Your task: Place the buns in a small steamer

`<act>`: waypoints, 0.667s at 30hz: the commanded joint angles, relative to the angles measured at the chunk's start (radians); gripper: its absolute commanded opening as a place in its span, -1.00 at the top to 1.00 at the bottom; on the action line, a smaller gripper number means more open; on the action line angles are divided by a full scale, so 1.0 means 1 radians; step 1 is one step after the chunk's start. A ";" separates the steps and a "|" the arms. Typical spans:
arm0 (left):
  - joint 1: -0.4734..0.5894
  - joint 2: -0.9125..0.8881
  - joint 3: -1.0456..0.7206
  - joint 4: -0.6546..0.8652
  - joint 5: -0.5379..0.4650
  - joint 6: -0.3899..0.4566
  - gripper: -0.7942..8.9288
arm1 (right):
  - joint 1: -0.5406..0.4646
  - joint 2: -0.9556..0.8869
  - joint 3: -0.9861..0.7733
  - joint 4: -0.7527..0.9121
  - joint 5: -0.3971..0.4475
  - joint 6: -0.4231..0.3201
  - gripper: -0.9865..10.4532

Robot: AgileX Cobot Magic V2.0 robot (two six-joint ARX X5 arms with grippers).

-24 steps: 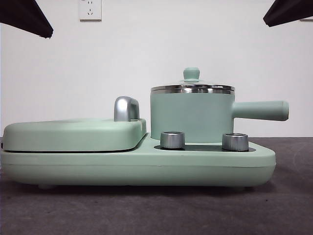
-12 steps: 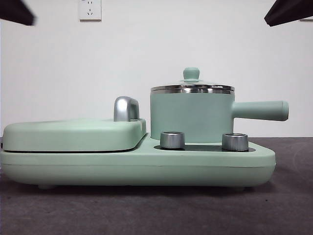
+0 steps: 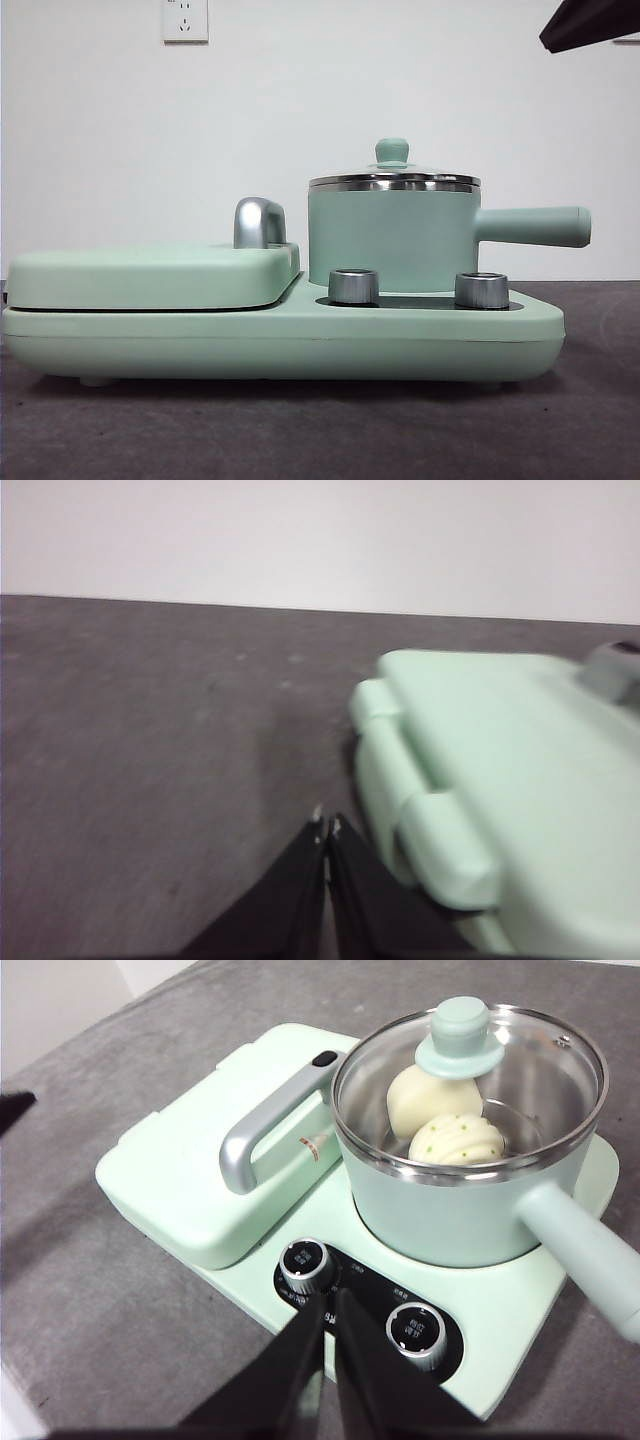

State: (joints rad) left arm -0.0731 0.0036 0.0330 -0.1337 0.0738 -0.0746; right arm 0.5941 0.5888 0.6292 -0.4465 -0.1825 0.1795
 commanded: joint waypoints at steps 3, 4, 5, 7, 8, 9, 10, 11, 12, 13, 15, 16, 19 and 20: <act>0.005 -0.001 -0.019 -0.006 0.001 0.010 0.82 | 0.006 0.003 0.006 0.020 0.000 -0.005 0.80; 0.005 0.000 -0.019 -0.009 0.001 0.010 0.82 | 0.006 0.003 0.006 0.024 0.000 -0.005 0.80; 0.005 0.001 -0.019 -0.008 0.001 0.010 0.82 | 0.006 0.003 0.006 0.026 0.000 -0.005 0.80; 0.005 0.000 -0.019 -0.006 0.001 0.010 0.82 | 0.006 0.003 0.006 0.032 0.000 -0.005 0.80; 0.005 0.000 -0.019 -0.006 0.001 0.010 0.82 | 0.006 0.003 0.006 0.035 0.000 -0.004 0.80; 0.005 0.001 -0.019 -0.006 0.001 0.010 0.82 | 0.006 0.003 0.006 0.040 0.000 -0.004 0.80; 0.005 0.001 -0.019 -0.007 0.001 0.010 0.82 | 0.006 0.003 0.006 0.044 0.000 -0.004 0.80; 0.005 0.000 -0.019 -0.006 0.001 0.010 0.82 | 0.006 0.003 0.006 0.050 -0.001 -0.005 0.80; 0.005 0.000 -0.019 -0.006 0.001 0.010 0.82 | 0.006 0.003 0.006 0.055 -0.001 -0.005 0.80; 0.005 0.000 -0.019 -0.006 0.001 0.010 0.82 | 0.006 0.003 0.006 0.057 -0.001 -0.004 0.80; 0.005 0.000 -0.019 -0.006 0.001 0.010 0.82 | 0.006 0.002 0.006 0.058 0.006 -0.064 0.80; 0.005 0.001 -0.019 -0.006 0.001 0.010 0.82 | 0.001 -0.006 0.006 0.052 0.034 -0.124 0.80; 0.005 0.000 -0.019 -0.006 0.001 0.010 0.82 | -0.042 -0.084 -0.047 0.058 0.129 -0.227 0.80; 0.005 0.000 -0.019 -0.006 0.001 0.010 0.82 | -0.065 -0.120 -0.081 0.073 0.146 -0.253 0.80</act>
State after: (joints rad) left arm -0.0677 0.0044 0.0326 -0.1528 0.0761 -0.0708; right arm 0.5415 0.4965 0.5743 -0.3744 -0.0586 0.0250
